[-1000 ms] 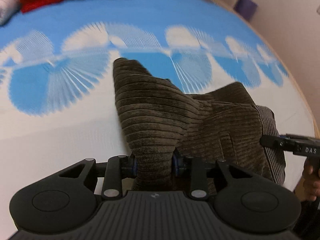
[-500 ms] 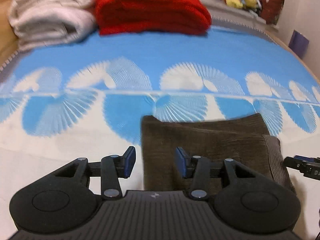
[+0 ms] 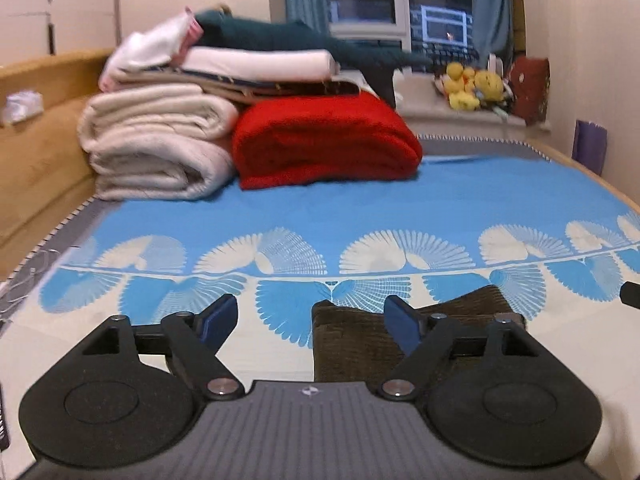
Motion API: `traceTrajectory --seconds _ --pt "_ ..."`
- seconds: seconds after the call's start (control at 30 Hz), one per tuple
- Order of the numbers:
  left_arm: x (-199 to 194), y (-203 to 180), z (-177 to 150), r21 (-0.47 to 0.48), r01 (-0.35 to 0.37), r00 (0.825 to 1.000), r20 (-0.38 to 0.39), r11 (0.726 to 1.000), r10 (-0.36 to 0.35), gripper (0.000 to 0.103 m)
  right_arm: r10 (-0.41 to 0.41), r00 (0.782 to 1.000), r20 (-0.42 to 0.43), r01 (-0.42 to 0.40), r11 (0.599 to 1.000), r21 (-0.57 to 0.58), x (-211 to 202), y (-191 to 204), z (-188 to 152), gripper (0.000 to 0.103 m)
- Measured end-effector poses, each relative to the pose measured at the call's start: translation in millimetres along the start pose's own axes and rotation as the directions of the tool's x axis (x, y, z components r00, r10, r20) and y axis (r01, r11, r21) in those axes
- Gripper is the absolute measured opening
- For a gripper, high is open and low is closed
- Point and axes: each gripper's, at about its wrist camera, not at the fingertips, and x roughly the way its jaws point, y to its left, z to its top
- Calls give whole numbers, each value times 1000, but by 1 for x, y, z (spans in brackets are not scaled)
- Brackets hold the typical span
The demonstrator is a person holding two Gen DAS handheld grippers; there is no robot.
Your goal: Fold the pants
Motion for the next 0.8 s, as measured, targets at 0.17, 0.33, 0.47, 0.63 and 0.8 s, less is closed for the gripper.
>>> traceTrajectory --seconds 0.17,0.33,0.47,0.63,0.8 --pt "-56 -18 -47 -22 70 996 -46 997 -71 98 53 997 64 -53 999 -4 -63 16 -21 96" --pt "-69 -37 -106 24 42 987 -154 999 -38 100 91 996 15 -90 996 -25 -95 33 -45 97" --pt "-68 -38 -101 0 41 988 -148 999 -41 100 80 997 7 -78 986 -146 -102 53 -54 97" --pt "-61 -35 -106 -24 34 985 -169 999 -38 100 64 998 -17 -66 987 -144 -99 58 -58 97" --pt "-47 -31 -112 -13 38 977 -208 999 -40 100 58 996 -63 -67 987 -149 -89 64 -61 97"
